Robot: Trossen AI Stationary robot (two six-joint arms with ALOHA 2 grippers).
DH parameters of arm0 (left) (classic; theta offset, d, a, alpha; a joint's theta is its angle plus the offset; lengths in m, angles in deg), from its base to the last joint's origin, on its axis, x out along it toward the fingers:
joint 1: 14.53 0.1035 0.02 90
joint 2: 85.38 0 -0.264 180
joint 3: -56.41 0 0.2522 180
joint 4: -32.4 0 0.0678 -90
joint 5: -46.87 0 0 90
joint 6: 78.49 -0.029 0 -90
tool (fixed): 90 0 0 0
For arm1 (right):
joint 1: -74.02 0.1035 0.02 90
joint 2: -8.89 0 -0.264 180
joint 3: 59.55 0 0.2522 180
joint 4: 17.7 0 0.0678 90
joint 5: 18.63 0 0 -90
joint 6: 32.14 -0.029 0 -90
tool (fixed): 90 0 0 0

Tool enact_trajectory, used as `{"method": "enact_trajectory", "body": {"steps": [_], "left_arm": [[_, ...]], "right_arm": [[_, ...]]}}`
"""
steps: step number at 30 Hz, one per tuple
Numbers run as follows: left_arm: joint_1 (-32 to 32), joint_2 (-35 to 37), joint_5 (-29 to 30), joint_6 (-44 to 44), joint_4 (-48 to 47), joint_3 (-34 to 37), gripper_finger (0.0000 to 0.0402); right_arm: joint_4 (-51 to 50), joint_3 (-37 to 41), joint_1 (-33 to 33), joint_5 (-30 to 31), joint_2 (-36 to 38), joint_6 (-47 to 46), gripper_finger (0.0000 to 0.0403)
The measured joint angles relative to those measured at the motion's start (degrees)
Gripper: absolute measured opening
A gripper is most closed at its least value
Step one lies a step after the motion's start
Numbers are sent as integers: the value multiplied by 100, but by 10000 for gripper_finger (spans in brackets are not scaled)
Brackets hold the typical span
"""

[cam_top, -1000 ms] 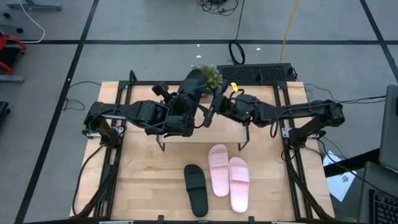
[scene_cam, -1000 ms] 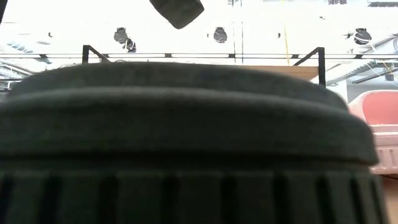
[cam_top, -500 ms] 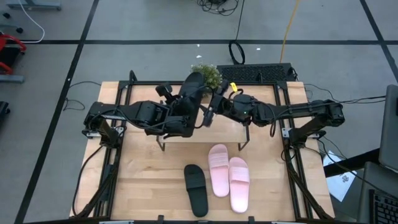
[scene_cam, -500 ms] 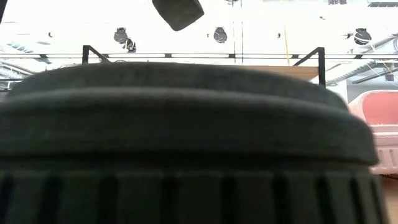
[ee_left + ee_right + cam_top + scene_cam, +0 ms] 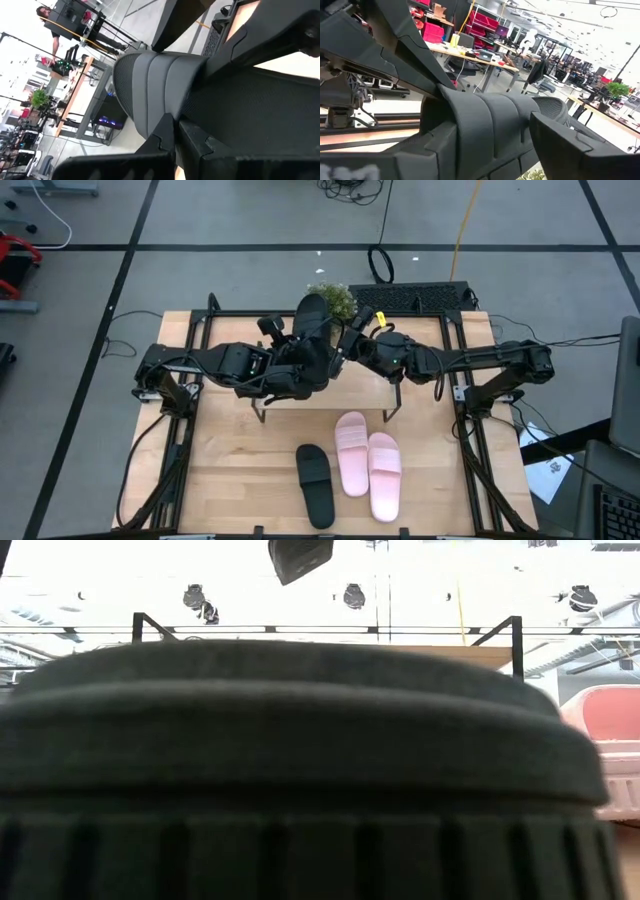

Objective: Pick and place slides into the shelf
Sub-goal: Put the black slide on the shelf

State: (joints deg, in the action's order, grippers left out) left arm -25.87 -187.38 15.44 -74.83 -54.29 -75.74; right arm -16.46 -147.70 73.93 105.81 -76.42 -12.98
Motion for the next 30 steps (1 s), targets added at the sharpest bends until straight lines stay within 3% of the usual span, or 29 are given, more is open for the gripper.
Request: {"method": "enact_trajectory", "body": {"steps": [4, 11, 19, 30], "left_arm": [[13, 0, 0, 0, -2, 0, 0], [0, 0, -45, -5, -22, 0, 0], [-193, 13, 3, -176, -157, 0, 6], [-1367, 581, 259, -759, -345, 0, 29]], "right_arm": [[8, 0, 0, -9, 0, 0, 151], [102, -1, 49, -169, -71, -163, 14], [340, 0, 105, -176, -200, -337, 5], [338, 0, 532, 1225, -210, -357, 2]]}}
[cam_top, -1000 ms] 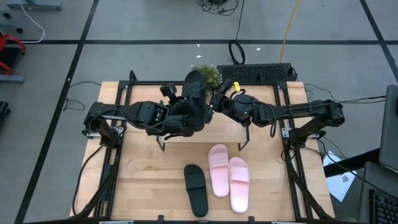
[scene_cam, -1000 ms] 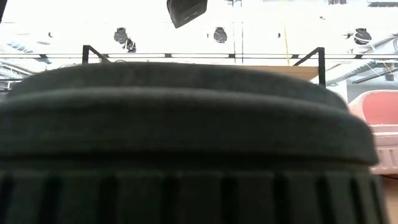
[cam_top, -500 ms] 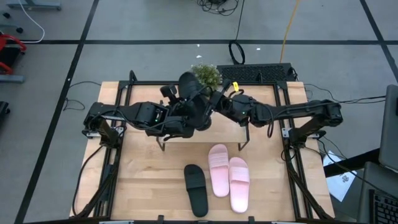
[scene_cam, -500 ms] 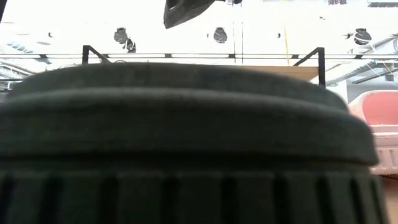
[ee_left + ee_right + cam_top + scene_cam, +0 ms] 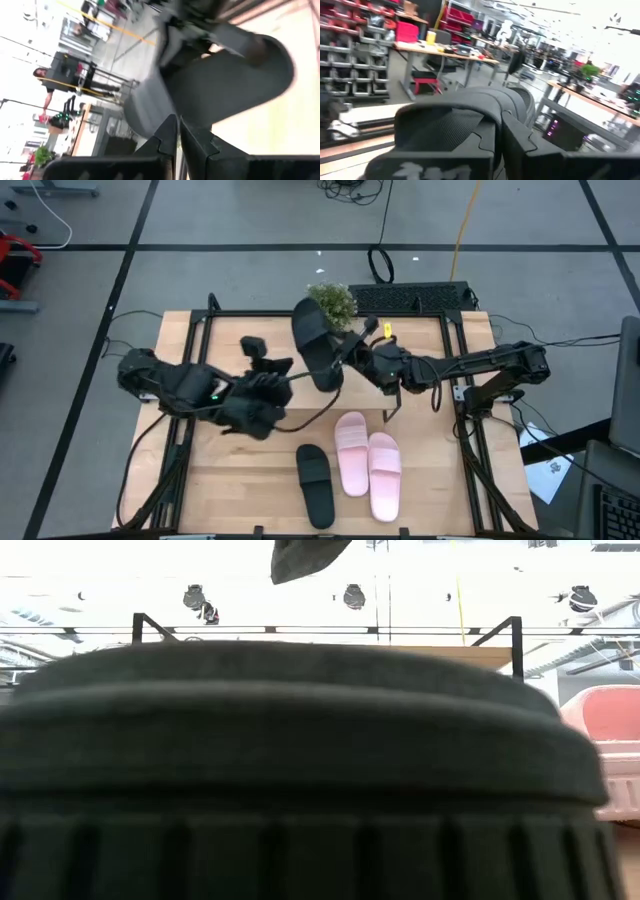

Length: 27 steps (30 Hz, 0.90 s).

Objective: Pick and place slides into the shelf
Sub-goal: Put the black slide on the shelf

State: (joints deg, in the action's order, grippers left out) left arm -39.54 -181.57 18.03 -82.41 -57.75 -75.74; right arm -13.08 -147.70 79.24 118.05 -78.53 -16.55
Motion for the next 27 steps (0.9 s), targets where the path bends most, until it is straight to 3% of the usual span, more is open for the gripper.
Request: {"method": "enact_trajectory", "body": {"steps": [6, 9, 14, 20, 27], "left_arm": [[-626, 419, 764, 455, 77, 0, 14], [-816, 621, 860, 473, 85, 0, 3], [-970, 889, 861, 598, 67, 0, 10], [-1053, 1187, 734, 577, -288, 0, 15], [-1178, 1568, -73, 975, -1038, 2, 2]], "right_arm": [[216, 0, 352, 41, 0, -489, 1], [402, 0, 552, 119, 0, -619, 1], [696, 0, 810, 1030, 0, -559, 3], [1247, 0, 888, 1290, -40, -1226, 4], [1849, -2, 914, 1977, -604, -2453, 3]]}}
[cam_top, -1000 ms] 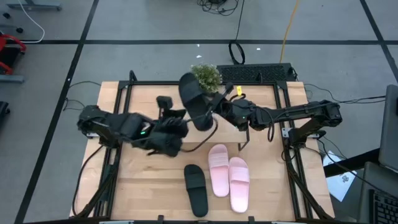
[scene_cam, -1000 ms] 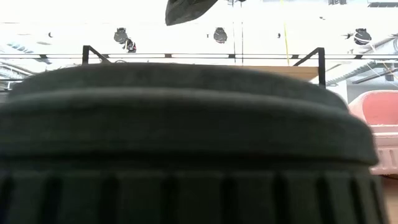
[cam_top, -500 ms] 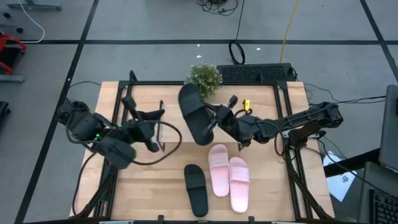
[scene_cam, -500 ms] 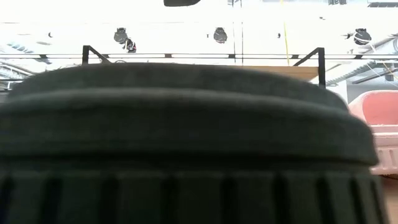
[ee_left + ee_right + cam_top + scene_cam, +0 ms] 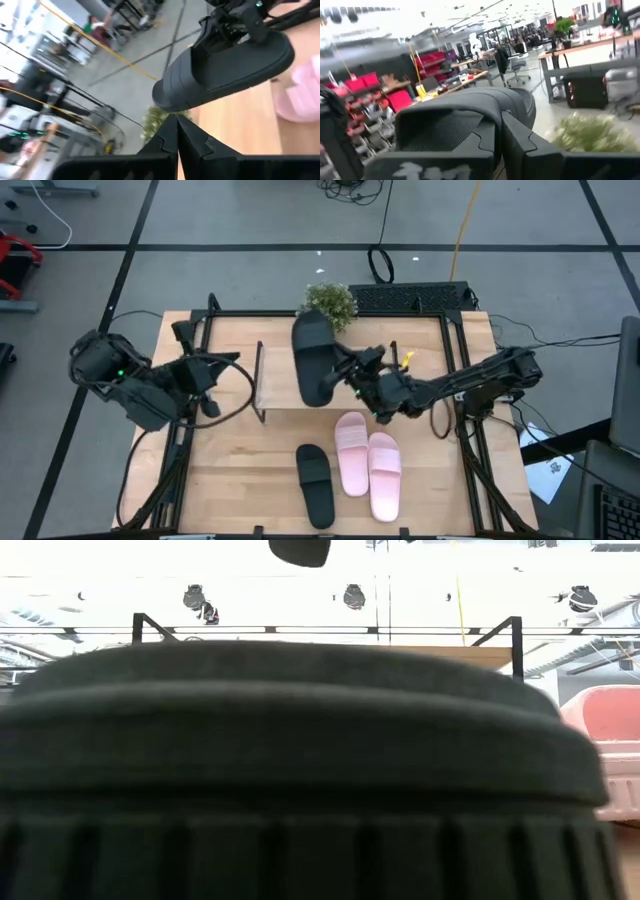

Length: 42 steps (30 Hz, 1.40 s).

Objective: Pick and place slides into the shelf
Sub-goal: Put the black slide on the shelf

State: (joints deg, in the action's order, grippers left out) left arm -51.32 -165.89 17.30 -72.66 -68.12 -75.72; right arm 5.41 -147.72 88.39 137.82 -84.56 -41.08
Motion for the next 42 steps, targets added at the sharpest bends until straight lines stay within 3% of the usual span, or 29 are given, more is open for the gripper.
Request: {"method": "enact_trajectory", "body": {"steps": [3, 6, 13, 18, 23, 26, 36, 42], "left_arm": [[-42, 150, -264, 312, -316, 0, 9], [-54, 320, -617, 401, -317, 0, 15], [-49, 706, -1153, 619, -324, 0, 8], [-49, 945, -1460, 738, -326, 0, 6], [-49, 1098, -1561, 906, -327, 0, 16], [-49, 1144, -1563, 911, -326, 0, 16], [-49, 1158, -1596, 798, -326, 2, 6], [-49, 1155, -1597, 790, -326, 2, 18]], "right_arm": [[853, -168, 10, 159, -539, 101, 3], [957, -891, -8, 240, -1121, 478, 2], [-383, -3274, -1, 949, -2417, 1556, 1], [-961, -4253, -4, 1181, -3069, 1784, 1], [-1034, -4306, -1, 1756, -3294, 1943, 1], [-1053, -4306, -8, 1753, -3313, 2012, 1], [-1957, -3981, -130, 827, -3305, 1144, 1], [-1962, -3770, -255, 833, -3304, 908, 1]]}}
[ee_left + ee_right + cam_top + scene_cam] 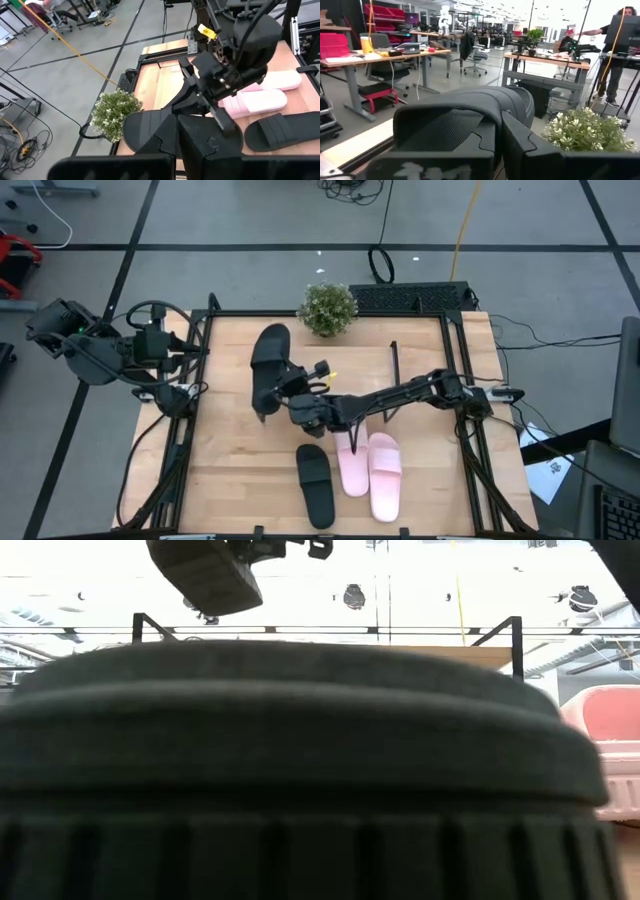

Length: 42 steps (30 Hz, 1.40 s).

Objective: Pick and place slides into the shelf
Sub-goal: Put the black slide on the shelf

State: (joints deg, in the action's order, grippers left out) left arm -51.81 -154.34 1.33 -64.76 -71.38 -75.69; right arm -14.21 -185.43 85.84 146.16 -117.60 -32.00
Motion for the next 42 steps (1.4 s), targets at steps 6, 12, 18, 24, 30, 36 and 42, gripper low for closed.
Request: {"method": "enact_trajectory", "body": {"steps": [6, 12, 18, 24, 30, 36, 42], "left_arm": [[0, -1, -1, -128, 0, 0, 19], [0, -1, 1, -167, 0, 0, 19], [0, 1, 1, -207, 0, 0, 19], [0, 1, 5, -220, 0, 0, 19], [0, 1, 25, -323, 0, 0, 19], [0, 1, 49, -353, 0, 0, 19], [1, 1, 51, -352, 0, 0, 19]], "right_arm": [[-24, 303, -91, -174, -1, -422, 1], [-217, 488, -172, -174, 2, -722, 0], [-536, 492, -264, -411, 7, -1072, 0], [-1244, 492, -327, -456, 4, -1646, 0], [-1290, 492, -353, -459, 4, -1666, 0], [-1613, 492, -377, -558, 4, -1962, 0], [-1880, 490, -450, -812, 2, -2371, 0]]}}
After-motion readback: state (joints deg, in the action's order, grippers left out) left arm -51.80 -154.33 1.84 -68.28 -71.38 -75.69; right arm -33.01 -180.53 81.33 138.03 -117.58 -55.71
